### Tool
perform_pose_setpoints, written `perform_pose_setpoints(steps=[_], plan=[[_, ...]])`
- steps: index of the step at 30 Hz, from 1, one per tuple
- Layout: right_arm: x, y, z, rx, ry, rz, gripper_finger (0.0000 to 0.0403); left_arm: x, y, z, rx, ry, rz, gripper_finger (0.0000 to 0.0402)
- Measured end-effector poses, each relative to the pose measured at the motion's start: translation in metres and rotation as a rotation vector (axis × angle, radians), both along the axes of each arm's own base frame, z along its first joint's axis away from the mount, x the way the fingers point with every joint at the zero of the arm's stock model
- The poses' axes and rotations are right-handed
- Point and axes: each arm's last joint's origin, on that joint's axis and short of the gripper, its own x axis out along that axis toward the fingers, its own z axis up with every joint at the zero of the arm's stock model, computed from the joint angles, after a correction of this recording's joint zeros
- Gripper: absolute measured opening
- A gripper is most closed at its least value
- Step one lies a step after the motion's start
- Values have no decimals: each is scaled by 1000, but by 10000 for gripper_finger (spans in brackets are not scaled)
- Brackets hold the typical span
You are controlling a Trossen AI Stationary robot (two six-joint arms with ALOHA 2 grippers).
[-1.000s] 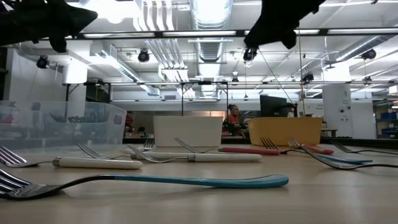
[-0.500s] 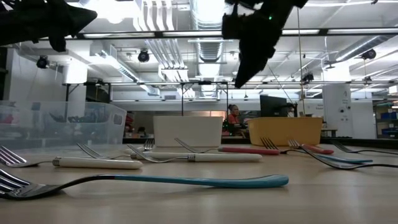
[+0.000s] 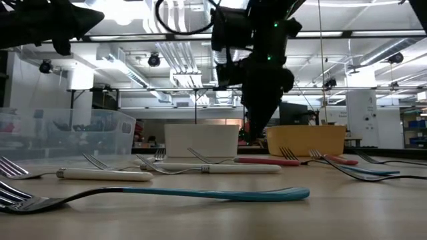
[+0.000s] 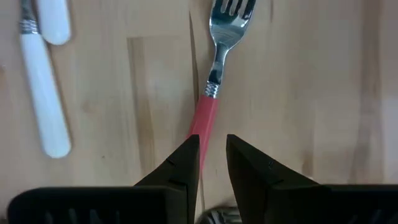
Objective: Sort silverware by color (type)
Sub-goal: Put the blue fork into the white bin
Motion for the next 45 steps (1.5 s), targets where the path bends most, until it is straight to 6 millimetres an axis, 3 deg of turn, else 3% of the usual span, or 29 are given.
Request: perform_pose_setpoints(steps=[9, 41, 45], plan=[[7, 0, -11, -2, -2, 4, 70, 0, 1, 0, -11, 6, 21, 0], [19, -2, -7, -14, -134, -148, 70, 0, 1, -1, 0, 17, 34, 0], [17, -8, -8, -6, -125, -434, 70, 0, 1, -1, 0, 17, 34, 0]])
